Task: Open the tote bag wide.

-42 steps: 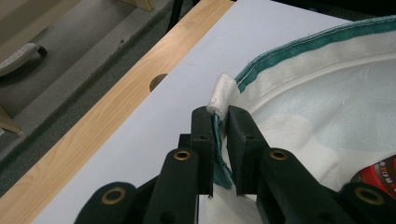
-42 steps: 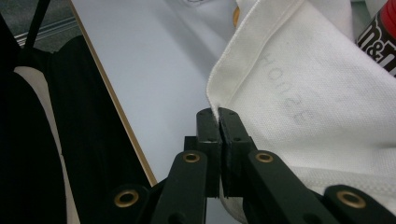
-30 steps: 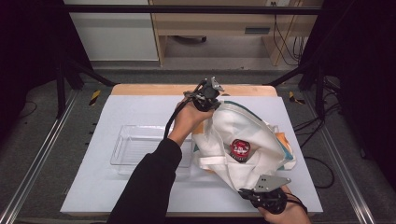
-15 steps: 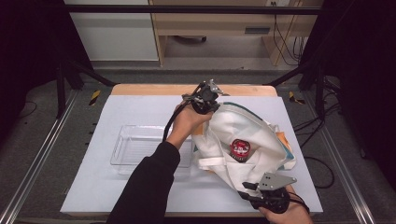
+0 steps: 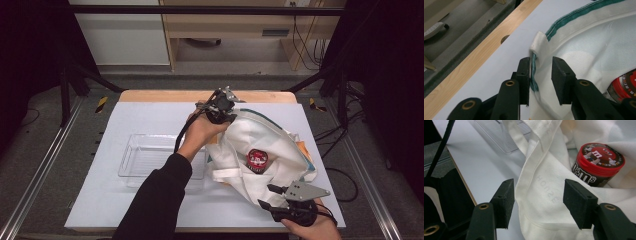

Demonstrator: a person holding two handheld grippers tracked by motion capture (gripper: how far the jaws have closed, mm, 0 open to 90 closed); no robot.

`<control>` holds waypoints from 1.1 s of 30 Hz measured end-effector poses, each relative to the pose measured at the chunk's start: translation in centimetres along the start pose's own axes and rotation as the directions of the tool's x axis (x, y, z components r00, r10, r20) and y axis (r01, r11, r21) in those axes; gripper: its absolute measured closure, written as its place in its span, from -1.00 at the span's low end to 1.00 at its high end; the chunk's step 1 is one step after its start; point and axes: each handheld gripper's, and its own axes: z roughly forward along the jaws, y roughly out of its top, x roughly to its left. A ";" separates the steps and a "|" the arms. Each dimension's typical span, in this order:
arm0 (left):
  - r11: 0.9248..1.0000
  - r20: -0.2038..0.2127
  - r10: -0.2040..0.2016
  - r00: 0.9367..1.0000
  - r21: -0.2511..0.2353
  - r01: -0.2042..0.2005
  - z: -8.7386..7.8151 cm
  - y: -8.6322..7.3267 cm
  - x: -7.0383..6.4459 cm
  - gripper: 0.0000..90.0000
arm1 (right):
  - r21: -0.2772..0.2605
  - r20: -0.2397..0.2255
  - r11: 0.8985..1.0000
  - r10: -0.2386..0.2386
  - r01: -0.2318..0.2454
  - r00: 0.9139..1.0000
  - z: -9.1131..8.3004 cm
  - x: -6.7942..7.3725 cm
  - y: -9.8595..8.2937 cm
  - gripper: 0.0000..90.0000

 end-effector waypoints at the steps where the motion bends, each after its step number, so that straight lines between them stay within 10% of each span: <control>1: 1.000 0.000 0.000 1.000 -0.006 0.000 0.0 0.0 -0.1 0.49 | -0.001 0.004 1.000 0.001 -0.001 1.000 -0.1 0.0 0.1 -0.06; 17: 0.998 -0.017 0.014 1.000 -0.062 -0.015 -3.9 -0.3 -1.5 0.11 | -0.035 0.109 0.998 -0.039 0.043 0.993 -2.9 -1.5 3.6 -0.21; 33: 0.996 -0.032 -0.038 0.999 -0.086 0.035 -5.9 -3.4 -2.9 -0.19 | -0.006 0.291 0.999 -0.038 0.042 0.956 -6.2 -6.8 8.5 0.02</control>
